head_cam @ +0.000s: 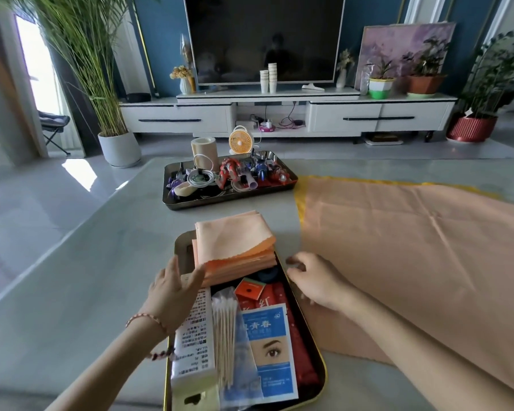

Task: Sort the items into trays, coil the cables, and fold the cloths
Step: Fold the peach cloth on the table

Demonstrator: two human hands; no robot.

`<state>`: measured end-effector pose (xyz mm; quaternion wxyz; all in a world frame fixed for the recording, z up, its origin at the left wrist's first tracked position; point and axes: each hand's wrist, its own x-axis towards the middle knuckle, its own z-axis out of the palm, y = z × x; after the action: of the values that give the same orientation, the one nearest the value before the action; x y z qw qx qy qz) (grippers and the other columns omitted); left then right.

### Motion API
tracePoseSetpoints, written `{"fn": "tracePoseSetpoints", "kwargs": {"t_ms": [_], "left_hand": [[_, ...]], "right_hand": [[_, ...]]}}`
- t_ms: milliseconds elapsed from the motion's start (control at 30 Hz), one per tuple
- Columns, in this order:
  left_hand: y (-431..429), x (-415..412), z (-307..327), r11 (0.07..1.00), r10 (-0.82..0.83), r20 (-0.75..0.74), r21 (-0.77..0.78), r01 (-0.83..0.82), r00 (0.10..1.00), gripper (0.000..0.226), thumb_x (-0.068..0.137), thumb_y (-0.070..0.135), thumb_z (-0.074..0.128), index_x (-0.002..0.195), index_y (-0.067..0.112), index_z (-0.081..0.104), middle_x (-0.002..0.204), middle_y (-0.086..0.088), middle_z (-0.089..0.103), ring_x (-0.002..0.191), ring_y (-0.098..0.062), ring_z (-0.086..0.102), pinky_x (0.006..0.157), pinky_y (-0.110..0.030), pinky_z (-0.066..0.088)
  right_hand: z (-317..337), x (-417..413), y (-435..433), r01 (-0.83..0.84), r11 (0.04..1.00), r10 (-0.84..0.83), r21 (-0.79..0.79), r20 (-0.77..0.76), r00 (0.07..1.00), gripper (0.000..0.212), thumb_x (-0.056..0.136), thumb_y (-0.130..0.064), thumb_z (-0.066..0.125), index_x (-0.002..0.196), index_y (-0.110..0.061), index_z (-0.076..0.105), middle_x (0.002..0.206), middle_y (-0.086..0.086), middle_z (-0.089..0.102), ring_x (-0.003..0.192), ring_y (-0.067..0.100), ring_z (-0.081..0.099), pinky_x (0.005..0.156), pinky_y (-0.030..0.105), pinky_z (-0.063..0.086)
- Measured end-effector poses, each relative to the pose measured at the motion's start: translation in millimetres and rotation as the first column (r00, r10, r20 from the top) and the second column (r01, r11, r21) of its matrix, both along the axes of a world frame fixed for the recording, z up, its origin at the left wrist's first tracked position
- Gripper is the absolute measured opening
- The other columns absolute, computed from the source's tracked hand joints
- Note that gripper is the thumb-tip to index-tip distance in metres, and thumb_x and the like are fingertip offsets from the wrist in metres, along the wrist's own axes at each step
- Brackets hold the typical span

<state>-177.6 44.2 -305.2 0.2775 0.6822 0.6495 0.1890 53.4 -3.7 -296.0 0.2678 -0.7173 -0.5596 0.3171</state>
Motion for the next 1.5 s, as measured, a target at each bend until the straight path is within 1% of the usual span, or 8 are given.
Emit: {"fn": "tracePoseSetpoints", "kwargs": {"t_ms": [100,233,633,800,967,1200,1367,1500], "left_hand": [[-5.1,-9.0,-2.1,0.998,0.054,-0.015,-0.012,-0.054,0.998,0.042,0.096,0.031,0.044,0.127,0.002,0.045,0.114,-0.015,0.059,0.092,-0.022,0.057,0.075,-0.028,0.045],[-3.1,-12.8,-3.2,0.993,0.104,-0.070,0.060,-0.099,0.992,0.028,0.091,0.014,0.055,0.117,0.003,0.056,0.095,-0.007,0.059,0.068,-0.012,0.050,0.051,-0.016,0.031],[29.0,-56.2,12.0,0.957,0.235,-0.115,0.202,-0.209,0.965,0.029,0.090,0.007,0.052,0.117,0.001,0.062,0.118,-0.021,0.063,0.112,-0.036,0.055,0.091,-0.034,0.039],[9.7,-50.1,32.7,0.891,0.171,-0.089,0.439,-0.115,0.981,0.029,0.091,0.005,0.052,0.118,0.006,0.061,0.121,-0.018,0.058,0.113,-0.036,0.051,0.094,-0.039,0.039],[-25.9,0.6,51.9,0.794,-0.121,-0.096,0.588,0.154,0.988,0.027,0.088,0.002,0.053,0.111,0.009,0.065,0.117,-0.008,0.061,0.109,-0.027,0.053,0.089,-0.023,0.035],[-68.8,108.9,21.0,0.614,-0.620,-0.237,0.447,0.651,0.748,0.040,0.091,0.037,0.055,0.129,0.023,0.052,0.135,0.007,0.049,0.129,-0.011,0.035,0.106,-0.021,0.024],[-86.9,168.7,-19.2,0.507,-0.763,-0.286,0.293,0.811,0.580,0.055,0.086,0.046,0.059,0.136,0.027,0.046,0.149,0.009,0.033,0.140,-0.006,0.020,0.110,-0.018,0.011],[-90.4,178.8,-23.3,0.370,-0.765,-0.376,0.408,0.835,0.522,0.040,0.069,0.033,0.080,0.103,0.014,0.072,0.118,-0.005,0.066,0.112,-0.023,0.061,0.091,-0.031,0.049]], "right_hand": [[0.3,-2.1,-8.9,-0.023,0.999,0.021,-0.046,-0.047,0.999,0.023,0.093,-0.010,0.043,0.108,-0.006,0.061,0.072,0.013,0.061,0.045,0.013,0.048,0.038,0.019,0.037],[0.7,-4.7,-8.7,0.035,0.999,-0.035,0.008,0.027,0.999,0.022,0.091,-0.005,0.045,0.100,0.007,0.062,0.050,0.006,0.050,0.036,0.014,0.044,0.036,0.018,0.036],[-17.0,-75.6,13.1,0.035,0.997,-0.024,0.069,-0.154,0.988,0.017,0.095,-0.012,0.046,0.090,-0.001,0.057,0.063,0.008,0.058,0.038,0.014,0.053,0.045,0.027,0.046],[-12.4,-101.0,32.3,0.034,0.997,-0.020,0.070,-0.192,0.981,0.020,0.095,-0.013,0.044,0.076,-0.008,0.046,0.073,0.011,0.059,0.041,0.016,0.055,0.038,0.019,0.041],[-6.6,-83.7,14.8,-0.032,0.994,0.062,0.107,-0.285,0.956,0.021,0.094,-0.010,0.047,0.113,-0.007,0.056,0.079,-0.001,0.053,0.048,0.013,0.053,0.044,0.019,0.047],[-2.0,48.7,-73.6,0.019,0.961,-0.018,0.274,-0.005,1.000,0.018,0.088,-0.010,0.058,0.098,-0.021,0.068,0.086,-0.017,0.064,0.078,-0.012,0.057,0.070,0.003,0.040],[-7.3,121.8,-142.0,0.035,0.989,-0.047,0.141,0.083,0.995,0.027,0.080,-0.017,0.072,0.103,-0.028,0.062,0.108,-0.016,0.060,0.106,-0.001,0.054,0.088,0.004,0.035],[-20.1,137.5,-166.2,-0.046,0.993,0.031,0.105,0.138,0.990,0.046,0.072,-0.028,0.079,0.114,-0.022,0.061,0.129,-0.011,0.046,0.125,0.001,0.041,0.101,0.004,0.023]]}}
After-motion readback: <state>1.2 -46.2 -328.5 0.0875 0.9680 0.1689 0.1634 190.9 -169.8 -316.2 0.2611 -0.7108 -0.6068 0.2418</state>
